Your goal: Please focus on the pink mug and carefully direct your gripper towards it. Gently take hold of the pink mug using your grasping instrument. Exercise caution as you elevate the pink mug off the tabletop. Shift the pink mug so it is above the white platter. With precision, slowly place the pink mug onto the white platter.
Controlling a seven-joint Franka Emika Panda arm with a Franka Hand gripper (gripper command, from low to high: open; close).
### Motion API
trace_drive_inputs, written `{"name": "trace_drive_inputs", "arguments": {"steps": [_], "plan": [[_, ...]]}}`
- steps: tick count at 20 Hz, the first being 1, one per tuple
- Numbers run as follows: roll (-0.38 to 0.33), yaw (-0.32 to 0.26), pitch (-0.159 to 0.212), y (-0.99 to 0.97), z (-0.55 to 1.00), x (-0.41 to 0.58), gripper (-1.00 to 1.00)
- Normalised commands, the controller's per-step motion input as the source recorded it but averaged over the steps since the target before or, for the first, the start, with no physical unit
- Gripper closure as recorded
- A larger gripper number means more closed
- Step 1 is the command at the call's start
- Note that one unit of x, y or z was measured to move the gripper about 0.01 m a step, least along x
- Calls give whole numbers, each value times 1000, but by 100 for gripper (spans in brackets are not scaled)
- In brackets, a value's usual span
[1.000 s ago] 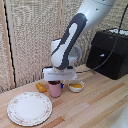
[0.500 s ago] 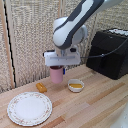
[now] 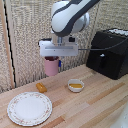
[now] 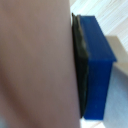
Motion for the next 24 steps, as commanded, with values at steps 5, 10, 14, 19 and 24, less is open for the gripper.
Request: {"name": "trace_drive_inputs", "arguments": {"steps": [5,10,14,19,24], "plan": [[63,94,31,686,64,105,100],[17,148,104,638,-184,196,100],[-2,154,100,631,-321,209,100],[-84,128,47,470,-463,271,100],[-130,134,20,215,-469,383,100]]}}
